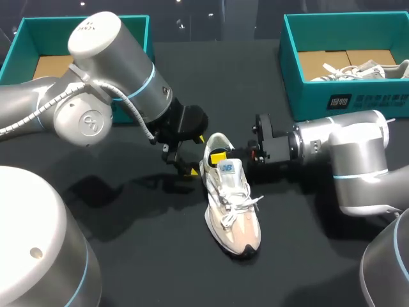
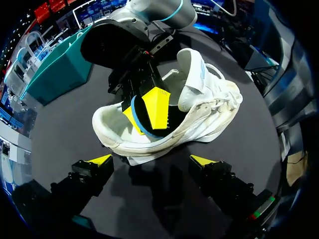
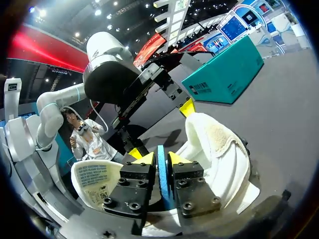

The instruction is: Take the shoe out of the shoebox, open the shoe tongue, remove and reinsert the insole, then place the shoe into the shoebox

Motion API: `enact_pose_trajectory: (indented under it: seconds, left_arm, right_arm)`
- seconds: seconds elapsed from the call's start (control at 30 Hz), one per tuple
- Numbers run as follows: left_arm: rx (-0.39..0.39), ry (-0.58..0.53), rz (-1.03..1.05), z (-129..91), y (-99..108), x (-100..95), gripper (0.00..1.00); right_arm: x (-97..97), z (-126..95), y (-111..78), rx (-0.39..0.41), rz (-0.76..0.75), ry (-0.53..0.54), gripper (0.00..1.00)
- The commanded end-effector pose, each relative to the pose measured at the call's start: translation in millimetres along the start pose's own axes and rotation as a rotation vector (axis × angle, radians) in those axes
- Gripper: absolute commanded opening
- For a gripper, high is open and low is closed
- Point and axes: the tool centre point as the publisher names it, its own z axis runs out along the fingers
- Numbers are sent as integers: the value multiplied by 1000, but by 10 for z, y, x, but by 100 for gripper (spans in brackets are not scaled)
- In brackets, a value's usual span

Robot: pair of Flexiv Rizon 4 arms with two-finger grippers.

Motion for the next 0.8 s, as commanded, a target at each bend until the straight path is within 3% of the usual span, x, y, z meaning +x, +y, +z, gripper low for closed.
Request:
enact_pose_trajectory:
  seconds: [0.03,0.3,0.8]
  left_arm:
    - [-1,4,7,-130,33,3,100]
    - [-30,-9,-13,-280,197,-16,100]
    - [-93,-39,-48,-454,448,-145,100]
  right_arm:
    - [161,-82,59,12,-14,-45,42]
    - [254,-147,168,57,-32,-77,47]
    - [185,-465,194,93,40,-163,49]
